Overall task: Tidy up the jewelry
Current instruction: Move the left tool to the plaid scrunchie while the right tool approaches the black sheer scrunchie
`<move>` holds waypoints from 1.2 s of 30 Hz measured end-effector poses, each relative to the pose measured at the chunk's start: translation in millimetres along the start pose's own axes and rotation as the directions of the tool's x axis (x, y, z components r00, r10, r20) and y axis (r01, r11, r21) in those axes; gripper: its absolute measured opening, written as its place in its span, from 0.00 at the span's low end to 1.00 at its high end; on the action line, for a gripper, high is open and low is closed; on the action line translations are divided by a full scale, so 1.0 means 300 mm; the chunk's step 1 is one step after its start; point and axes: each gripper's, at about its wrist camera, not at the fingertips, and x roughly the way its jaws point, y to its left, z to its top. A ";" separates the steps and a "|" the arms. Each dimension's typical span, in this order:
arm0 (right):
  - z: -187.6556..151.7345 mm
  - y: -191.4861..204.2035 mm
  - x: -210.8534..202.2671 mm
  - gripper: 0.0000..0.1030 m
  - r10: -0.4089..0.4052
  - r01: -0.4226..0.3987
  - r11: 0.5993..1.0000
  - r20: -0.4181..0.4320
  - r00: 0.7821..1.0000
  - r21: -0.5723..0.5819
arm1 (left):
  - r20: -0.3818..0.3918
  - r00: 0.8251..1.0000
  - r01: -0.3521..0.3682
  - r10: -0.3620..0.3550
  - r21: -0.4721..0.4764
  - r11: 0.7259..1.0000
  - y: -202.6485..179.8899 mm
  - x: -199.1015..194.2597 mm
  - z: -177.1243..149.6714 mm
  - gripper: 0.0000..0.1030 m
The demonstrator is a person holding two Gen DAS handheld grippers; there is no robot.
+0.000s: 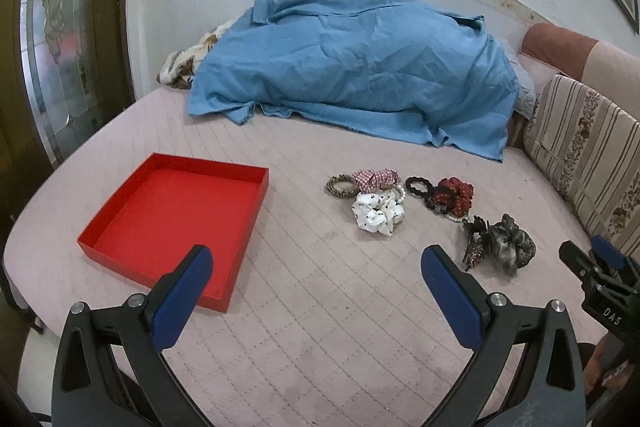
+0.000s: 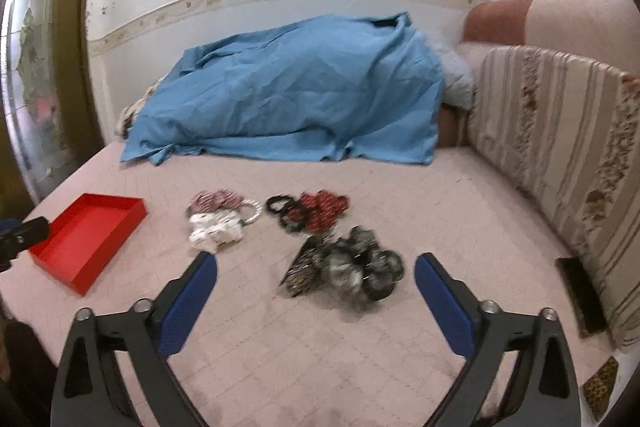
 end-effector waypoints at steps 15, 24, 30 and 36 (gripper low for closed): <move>-0.033 -0.078 0.106 0.84 0.005 0.001 0.998 -0.090 0.996 0.061 | -0.084 0.996 -0.028 0.035 0.074 0.997 -0.046 0.130 0.003 1.00; -0.076 -0.197 0.169 0.70 0.005 0.018 0.989 -0.151 0.989 0.147 | -0.146 0.989 0.009 0.002 0.075 0.997 -0.069 0.177 0.007 1.00; -0.108 -0.228 0.202 0.70 0.023 0.005 0.986 -0.168 0.986 0.166 | -0.113 0.993 0.053 -0.041 0.107 0.993 -0.089 0.171 0.054 1.00; -0.088 -0.273 0.250 0.71 0.051 -0.013 0.980 -0.190 0.980 0.198 | -0.100 0.992 0.089 -0.075 0.139 0.986 -0.138 0.279 0.172 1.00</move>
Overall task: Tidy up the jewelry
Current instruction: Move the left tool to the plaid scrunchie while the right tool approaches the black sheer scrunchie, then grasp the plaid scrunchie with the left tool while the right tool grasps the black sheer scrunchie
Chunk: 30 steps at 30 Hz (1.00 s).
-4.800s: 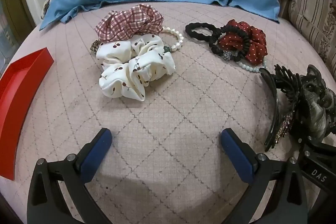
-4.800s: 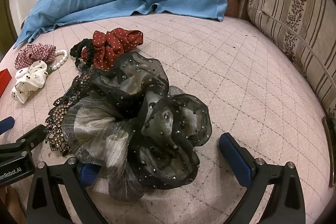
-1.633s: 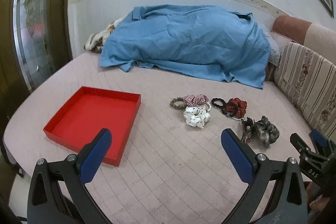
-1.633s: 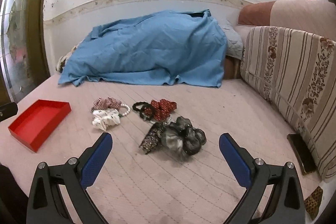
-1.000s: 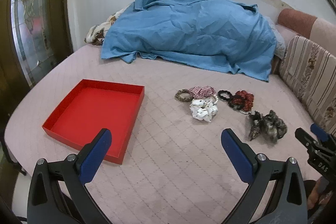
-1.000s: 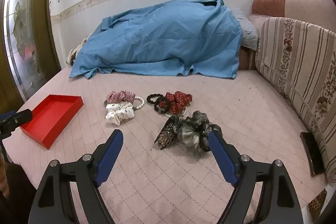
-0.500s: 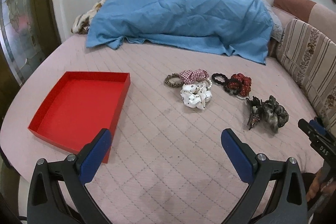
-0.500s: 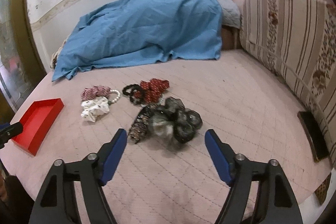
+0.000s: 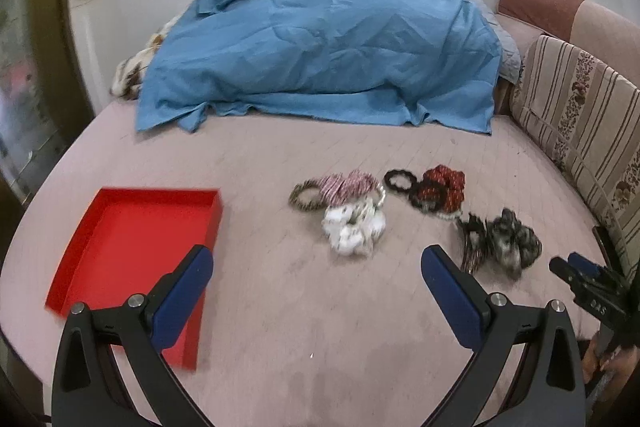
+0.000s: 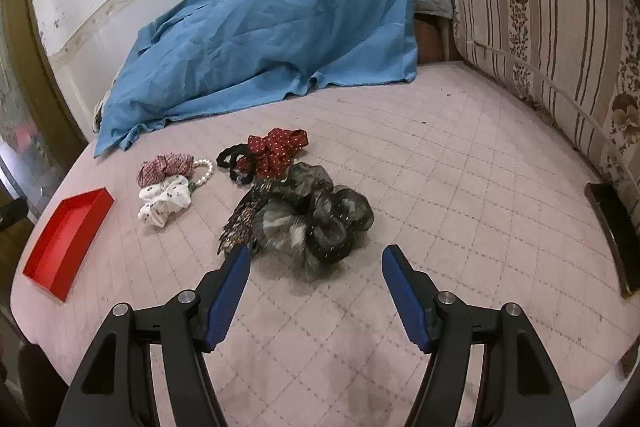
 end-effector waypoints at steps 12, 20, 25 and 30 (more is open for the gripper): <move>0.078 -0.083 0.172 0.71 0.078 -0.069 0.992 -0.082 0.994 0.104 | -0.173 0.972 0.141 -0.162 -0.126 0.982 0.033 0.464 0.194 0.91; 0.097 -0.087 0.305 0.71 0.082 -0.066 0.991 -0.137 0.987 0.117 | -0.252 0.948 0.167 -0.196 -0.130 0.977 -0.002 0.676 0.224 0.91; 0.095 -0.082 0.329 0.44 0.063 -0.048 0.993 -0.142 0.988 0.105 | -0.315 0.930 0.162 -0.189 -0.110 0.981 -0.029 0.752 0.198 0.24; 0.089 -0.089 0.319 0.19 0.068 -0.052 0.993 -0.147 0.987 0.109 | -0.319 0.930 0.136 -0.180 -0.156 0.978 0.009 0.719 0.181 0.10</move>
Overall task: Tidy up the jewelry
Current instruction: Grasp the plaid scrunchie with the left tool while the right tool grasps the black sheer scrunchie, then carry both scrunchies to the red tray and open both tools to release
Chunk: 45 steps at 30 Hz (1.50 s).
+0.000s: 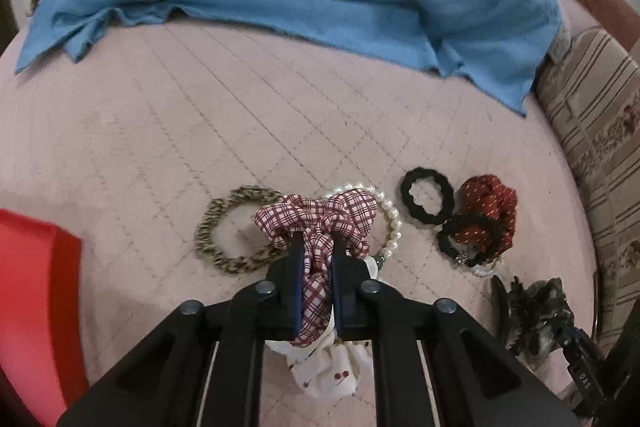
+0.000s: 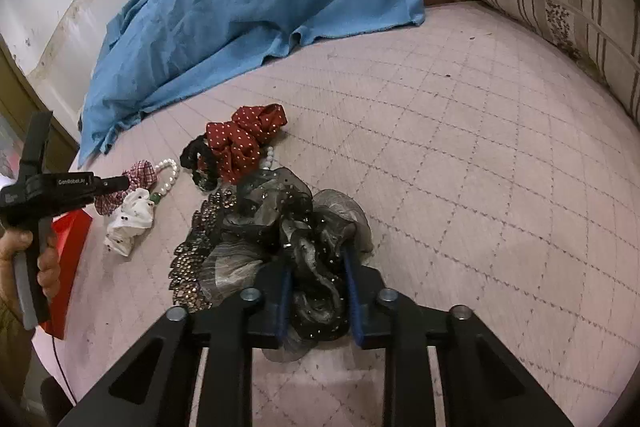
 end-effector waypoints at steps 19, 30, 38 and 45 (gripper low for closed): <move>0.004 0.276 -0.268 0.15 0.152 -0.140 0.982 0.088 0.985 -0.125 | 0.200 0.976 -0.046 0.089 -0.208 0.977 0.489 -0.587 -0.324 0.11; -0.079 0.905 -0.079 0.15 0.361 -0.397 0.853 -0.167 0.918 -0.339 | 0.084 0.926 -0.313 0.369 -0.378 0.872 0.914 -0.619 -0.493 0.13; -0.204 1.288 0.092 0.15 0.386 -0.488 0.765 -0.307 0.870 -0.420 | 0.082 0.929 -0.296 0.360 -0.416 0.860 0.999 -0.605 -0.531 0.15; -0.294 1.418 0.225 0.16 0.332 -0.482 0.749 -0.372 0.867 -0.454 | 0.152 0.930 -0.246 0.334 -0.416 0.876 0.974 -0.668 -0.558 0.27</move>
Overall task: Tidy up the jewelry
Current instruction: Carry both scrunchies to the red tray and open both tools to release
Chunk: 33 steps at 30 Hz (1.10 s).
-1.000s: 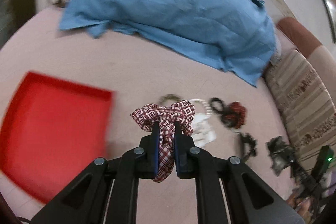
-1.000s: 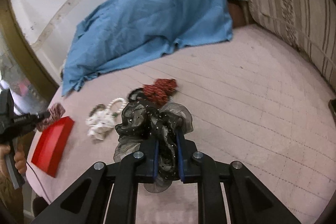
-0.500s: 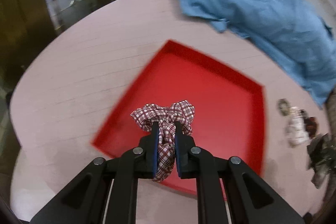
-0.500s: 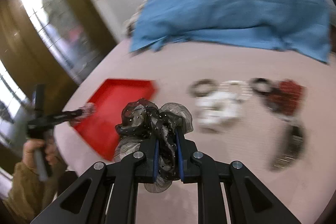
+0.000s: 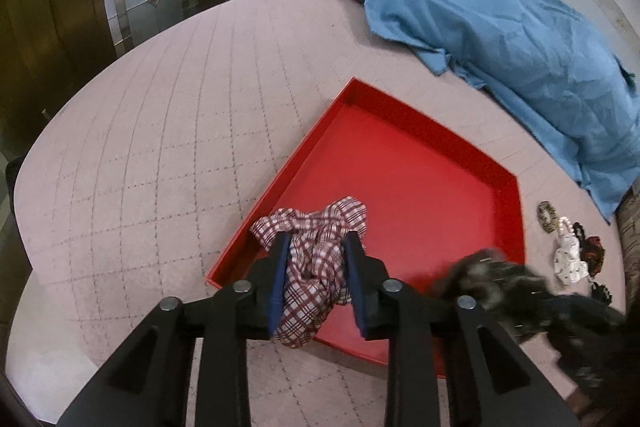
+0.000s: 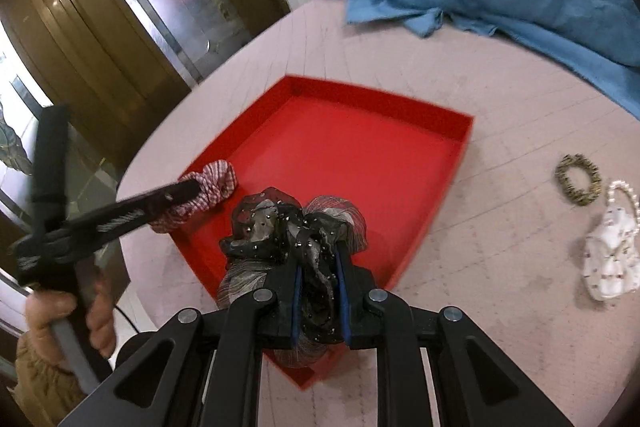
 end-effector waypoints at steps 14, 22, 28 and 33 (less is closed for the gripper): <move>-0.022 0.048 -0.053 0.53 -0.036 0.037 0.997 0.021 0.999 -0.070 | 0.108 0.994 0.013 -0.012 -0.005 1.000 -0.029 -0.182 -0.035 0.51; -0.091 -0.003 -0.193 0.57 -0.056 0.059 0.997 0.069 0.996 -0.045 | 0.122 0.992 -0.038 0.036 0.021 0.999 -0.086 -0.238 -0.073 0.62; -0.180 -0.102 -0.320 0.61 -0.106 0.105 0.994 0.110 0.988 0.023 | 0.119 0.992 -0.045 0.037 0.067 0.997 -0.174 -0.267 -0.113 0.64; -0.269 -0.214 -0.423 0.63 -0.152 0.137 0.984 0.135 0.979 0.116 | 0.110 0.994 -0.020 0.007 0.115 0.993 -0.268 -0.286 -0.145 0.66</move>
